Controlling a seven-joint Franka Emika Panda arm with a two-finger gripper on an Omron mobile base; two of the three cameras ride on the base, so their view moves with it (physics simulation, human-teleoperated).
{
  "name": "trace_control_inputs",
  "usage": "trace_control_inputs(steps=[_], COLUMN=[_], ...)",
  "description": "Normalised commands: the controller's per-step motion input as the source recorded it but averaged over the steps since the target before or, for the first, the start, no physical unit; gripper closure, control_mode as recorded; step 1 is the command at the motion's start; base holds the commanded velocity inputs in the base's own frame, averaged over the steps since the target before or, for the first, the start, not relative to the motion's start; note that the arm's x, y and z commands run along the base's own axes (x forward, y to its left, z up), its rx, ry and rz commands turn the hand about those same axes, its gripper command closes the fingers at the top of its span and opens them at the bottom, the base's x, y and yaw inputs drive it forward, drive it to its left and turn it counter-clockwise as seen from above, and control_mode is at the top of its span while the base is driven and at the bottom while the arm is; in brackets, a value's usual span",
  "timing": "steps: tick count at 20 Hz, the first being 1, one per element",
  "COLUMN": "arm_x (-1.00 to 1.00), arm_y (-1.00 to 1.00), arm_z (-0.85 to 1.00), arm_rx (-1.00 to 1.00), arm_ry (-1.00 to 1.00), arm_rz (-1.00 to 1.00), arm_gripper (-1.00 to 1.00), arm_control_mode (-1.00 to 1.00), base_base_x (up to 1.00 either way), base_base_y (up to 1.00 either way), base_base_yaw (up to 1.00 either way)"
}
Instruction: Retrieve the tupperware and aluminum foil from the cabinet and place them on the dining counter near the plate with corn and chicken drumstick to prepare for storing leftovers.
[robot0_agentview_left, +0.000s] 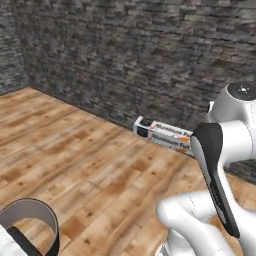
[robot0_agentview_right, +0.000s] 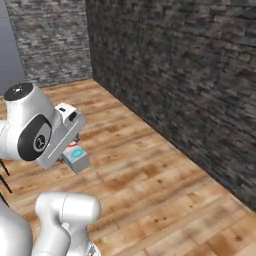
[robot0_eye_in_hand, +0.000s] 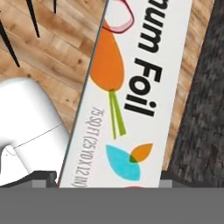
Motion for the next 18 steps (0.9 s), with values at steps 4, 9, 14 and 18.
trace_control_inputs(steps=[4, 9, 14, 18], arm_x=[0.0, 0.0, 0.0, 0.0], arm_y=[0.0, 0.0, 0.0, 0.0], arm_z=[0.0, 0.0, 0.0, 0.0], arm_rx=[0.0, 0.0, 0.0, 0.0], arm_ry=[0.0, 0.0, 0.0, 0.0], arm_rz=[0.0, 0.0, 0.0, 0.0], arm_gripper=[1.0, 1.0, 1.0, 1.0], arm_control_mode=[1.0, 1.0, 1.0, 1.0], base_base_x=[1.0, 1.0, 1.0, 1.0], base_base_y=[0.13, 0.03, 0.0, 0.0], base_base_yaw=[0.56, 0.52, 0.46, 0.47])
